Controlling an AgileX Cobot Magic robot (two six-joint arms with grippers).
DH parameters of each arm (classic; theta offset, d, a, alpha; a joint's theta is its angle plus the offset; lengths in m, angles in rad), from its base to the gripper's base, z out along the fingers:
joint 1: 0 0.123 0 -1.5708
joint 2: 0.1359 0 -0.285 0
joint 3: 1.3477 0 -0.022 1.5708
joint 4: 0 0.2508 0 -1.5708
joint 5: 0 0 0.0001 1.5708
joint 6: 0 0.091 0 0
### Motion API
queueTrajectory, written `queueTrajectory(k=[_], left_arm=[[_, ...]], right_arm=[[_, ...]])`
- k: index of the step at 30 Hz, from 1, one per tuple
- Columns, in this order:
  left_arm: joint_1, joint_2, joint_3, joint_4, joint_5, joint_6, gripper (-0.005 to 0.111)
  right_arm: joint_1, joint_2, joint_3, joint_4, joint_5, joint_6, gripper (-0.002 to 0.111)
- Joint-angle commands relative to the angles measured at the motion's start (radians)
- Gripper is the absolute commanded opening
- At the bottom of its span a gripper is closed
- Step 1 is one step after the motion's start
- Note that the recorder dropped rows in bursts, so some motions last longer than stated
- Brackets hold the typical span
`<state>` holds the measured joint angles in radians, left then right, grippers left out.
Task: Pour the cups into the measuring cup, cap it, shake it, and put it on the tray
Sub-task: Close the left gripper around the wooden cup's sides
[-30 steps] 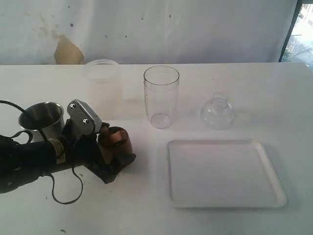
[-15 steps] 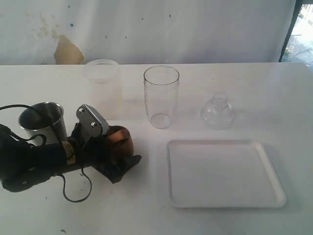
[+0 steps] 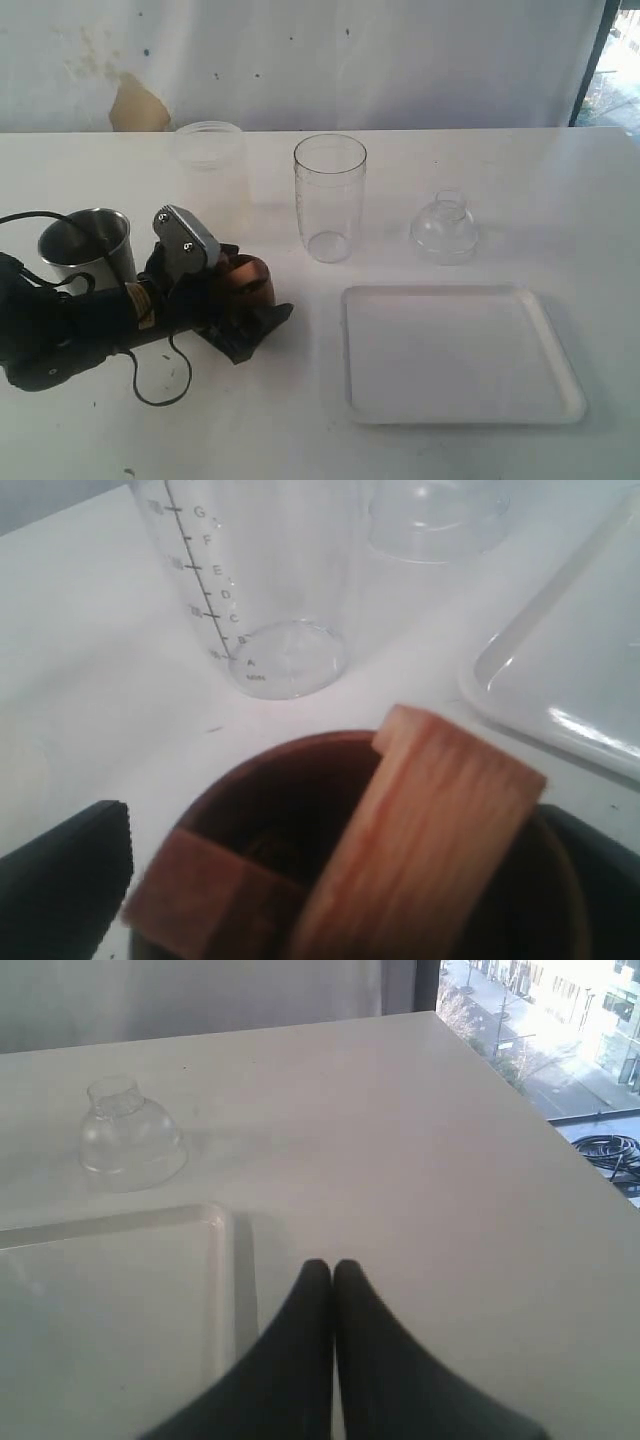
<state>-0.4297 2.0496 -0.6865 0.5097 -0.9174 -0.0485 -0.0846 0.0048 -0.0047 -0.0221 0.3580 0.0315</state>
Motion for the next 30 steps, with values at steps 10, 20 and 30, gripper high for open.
queueTrajectory(k=[10,20,30], left_arm=[[-0.002,0.057,-0.057,-0.015,0.022,0.020,0.105],[-0.002,0.057,-0.057,-0.005,0.019,0.020,0.104],[-0.002,0.057,-0.057,-0.003,0.005,0.023,0.062]], right_arm=[[0.003,-0.005,0.005,-0.003,-0.008,-0.009,0.000],[0.003,-0.005,0.005,-0.003,-0.008,-0.009,0.000],[0.003,-0.005,0.005,-0.003,-0.008,-0.009,0.000]])
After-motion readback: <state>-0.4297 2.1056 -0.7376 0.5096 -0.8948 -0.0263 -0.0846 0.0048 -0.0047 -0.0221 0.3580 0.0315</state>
